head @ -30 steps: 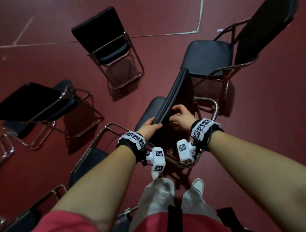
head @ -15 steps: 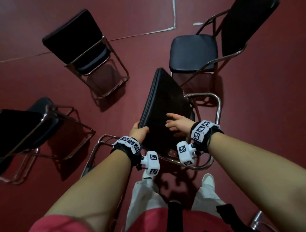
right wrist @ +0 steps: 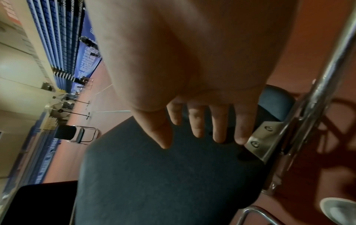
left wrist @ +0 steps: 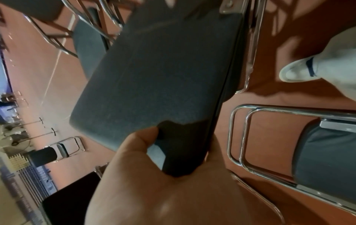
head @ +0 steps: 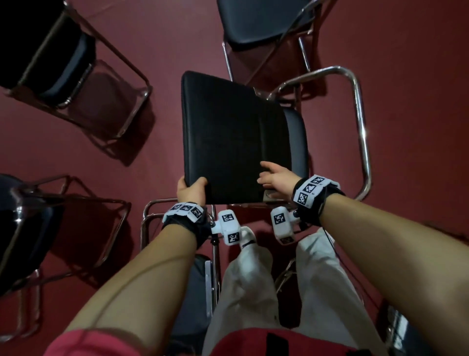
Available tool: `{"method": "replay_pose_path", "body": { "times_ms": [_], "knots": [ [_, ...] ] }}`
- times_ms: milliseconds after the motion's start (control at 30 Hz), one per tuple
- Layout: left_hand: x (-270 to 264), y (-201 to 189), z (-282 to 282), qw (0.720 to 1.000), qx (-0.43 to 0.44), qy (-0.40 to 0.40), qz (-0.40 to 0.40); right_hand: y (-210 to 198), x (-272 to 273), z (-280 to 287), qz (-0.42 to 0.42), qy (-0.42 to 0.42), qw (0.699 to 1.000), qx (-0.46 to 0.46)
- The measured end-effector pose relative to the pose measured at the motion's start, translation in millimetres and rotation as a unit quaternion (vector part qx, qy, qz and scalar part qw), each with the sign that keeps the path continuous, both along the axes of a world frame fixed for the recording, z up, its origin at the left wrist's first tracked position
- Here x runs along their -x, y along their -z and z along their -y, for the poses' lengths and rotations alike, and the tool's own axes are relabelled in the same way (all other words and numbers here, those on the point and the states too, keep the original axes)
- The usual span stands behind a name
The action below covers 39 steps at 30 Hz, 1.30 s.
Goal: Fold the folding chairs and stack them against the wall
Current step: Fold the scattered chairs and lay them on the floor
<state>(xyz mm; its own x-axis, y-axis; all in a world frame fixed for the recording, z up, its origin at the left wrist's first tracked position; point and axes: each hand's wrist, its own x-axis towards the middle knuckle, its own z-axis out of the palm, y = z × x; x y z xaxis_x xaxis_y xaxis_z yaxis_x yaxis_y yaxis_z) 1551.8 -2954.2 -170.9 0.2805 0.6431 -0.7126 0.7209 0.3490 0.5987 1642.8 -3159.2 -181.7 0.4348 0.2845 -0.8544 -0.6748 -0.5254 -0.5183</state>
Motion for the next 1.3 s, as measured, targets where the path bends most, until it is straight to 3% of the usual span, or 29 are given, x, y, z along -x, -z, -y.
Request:
{"method": "replay_pose_path", "body": {
  "times_ms": [300,467,667,867,1300],
  "knots": [
    [11.2,80.8,-36.6,0.989,-0.02,-0.144,0.01,92.5,10.1,-10.7,0.012,0.086,0.996,0.02],
    [18.4,143.7,-61.4,0.979,-0.029,-0.2,0.019,141.0,17.8,-20.3,0.029,0.083,0.995,0.04],
    [14.5,165.9,-64.1,0.977,-0.036,-0.208,0.017,178.1,11.1,-40.8,-0.009,0.1,0.995,0.028],
    [19.6,205.2,-69.7,0.985,-0.056,-0.165,-0.002,208.9,6.9,-47.4,-0.056,0.126,0.99,0.032],
    [24.5,238.7,-85.5,0.986,-0.034,-0.164,0.008,221.9,11.6,-62.1,-0.001,0.117,0.99,0.078]
  ]
}}
